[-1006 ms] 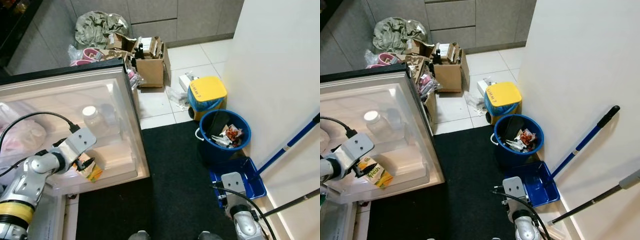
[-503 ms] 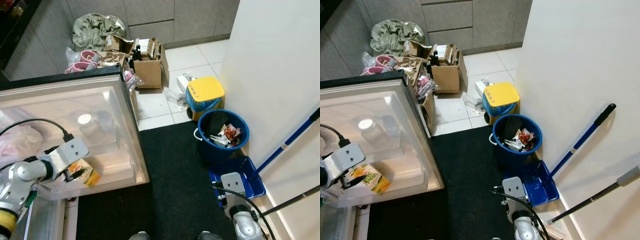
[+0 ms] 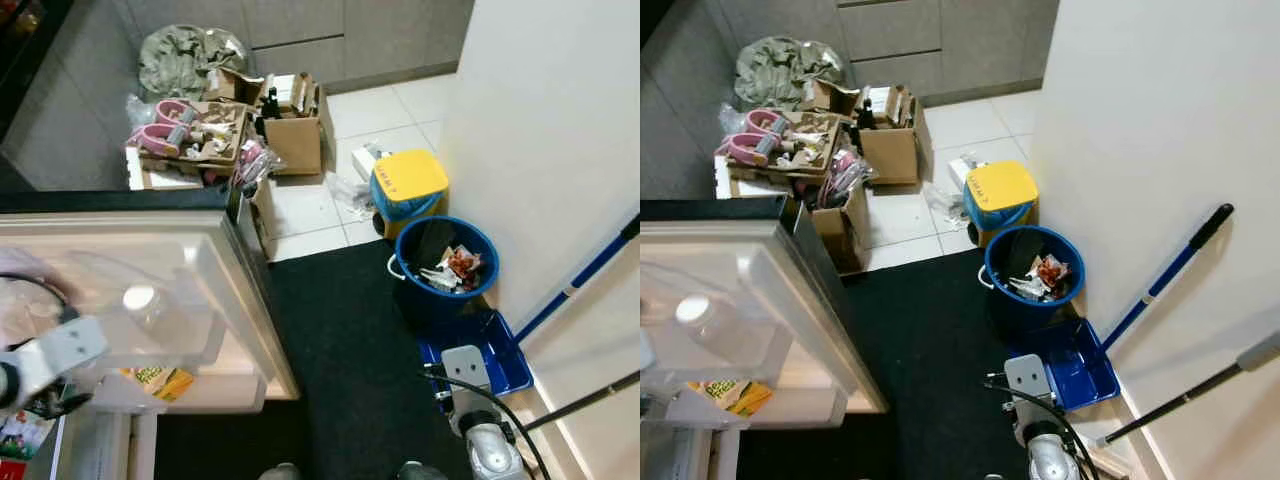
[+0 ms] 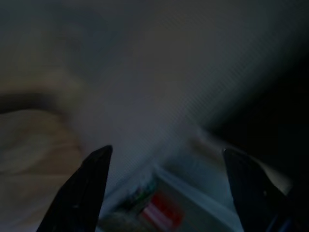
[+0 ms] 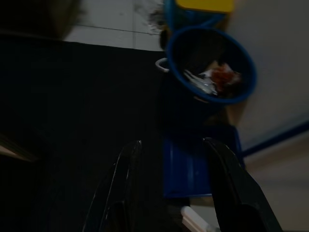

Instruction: Restocking fridge

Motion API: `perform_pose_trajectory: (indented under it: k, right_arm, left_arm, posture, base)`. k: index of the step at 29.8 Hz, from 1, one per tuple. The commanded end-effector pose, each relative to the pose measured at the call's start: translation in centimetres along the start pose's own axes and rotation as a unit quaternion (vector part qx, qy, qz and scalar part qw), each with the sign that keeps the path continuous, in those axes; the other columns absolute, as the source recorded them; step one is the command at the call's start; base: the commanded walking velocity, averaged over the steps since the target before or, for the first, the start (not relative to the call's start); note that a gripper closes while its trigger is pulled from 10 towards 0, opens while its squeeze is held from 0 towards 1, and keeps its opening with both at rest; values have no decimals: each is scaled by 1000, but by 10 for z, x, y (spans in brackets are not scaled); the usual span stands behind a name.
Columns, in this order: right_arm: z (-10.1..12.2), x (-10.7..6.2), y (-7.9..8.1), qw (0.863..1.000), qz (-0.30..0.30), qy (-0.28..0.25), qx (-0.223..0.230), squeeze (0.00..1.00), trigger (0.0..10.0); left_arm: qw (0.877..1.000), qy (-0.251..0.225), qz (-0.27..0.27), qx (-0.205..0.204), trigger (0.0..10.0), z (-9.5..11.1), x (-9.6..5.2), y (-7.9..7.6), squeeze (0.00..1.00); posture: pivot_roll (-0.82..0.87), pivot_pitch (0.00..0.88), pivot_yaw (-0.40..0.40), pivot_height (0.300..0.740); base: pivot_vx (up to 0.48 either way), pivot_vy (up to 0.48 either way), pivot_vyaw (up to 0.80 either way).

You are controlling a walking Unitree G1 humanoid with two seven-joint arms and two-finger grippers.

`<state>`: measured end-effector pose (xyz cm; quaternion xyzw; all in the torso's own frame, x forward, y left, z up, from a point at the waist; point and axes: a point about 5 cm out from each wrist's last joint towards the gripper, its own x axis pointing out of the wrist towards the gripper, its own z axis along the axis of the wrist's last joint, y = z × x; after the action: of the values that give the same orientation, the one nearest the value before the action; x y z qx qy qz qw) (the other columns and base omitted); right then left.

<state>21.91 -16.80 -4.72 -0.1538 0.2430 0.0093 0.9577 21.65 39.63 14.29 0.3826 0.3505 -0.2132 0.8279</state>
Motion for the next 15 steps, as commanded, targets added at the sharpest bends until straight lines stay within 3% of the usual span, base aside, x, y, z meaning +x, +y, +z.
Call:
perform_pose_trajectory:
  k: [1, 4, 9, 13, 15]
  right_arm:
    - [-1, 0, 4, 1000, 10, 6, -3, 0, 10000]
    - [0, 1, 0, 1000, 5, 3, -4, 0, 10000]
    - [-2, 0, -6, 1000, -2, 6, -6, 0, 10000]
    - [-5, -1, -4, 1000, 2, 9, -9, 0, 10000]
    - [-3, -1, 0, 1000, 7, 8, -9, 0, 10000]
  left_arm:
    - [998, -54, 22, -35, 10000, 18, -19, 25, 0]
    - [994, -103, 2, -39, 10000, 36, -29, 34, 0]
    - [985, -163, -53, -16, 10000, 63, -44, 32, 0]
    - [975, -187, -118, 9, 10000, 76, -53, 16, 0]
    - [972, -173, -160, 9, 10000, 67, -53, 1, 0]
  posture:
    - [102, 111, 34, 740]
    - [96, 110, 34, 740]
    - [102, 106, 34, 740]
    - [102, 106, 34, 740]
    - [119, 106, 41, 740]
  base:
    - [0, 0, 0]
    - [0, 0, 0]
    - [0, 0, 0]
    - [0, 0, 0]
    - [0, 0, 0]
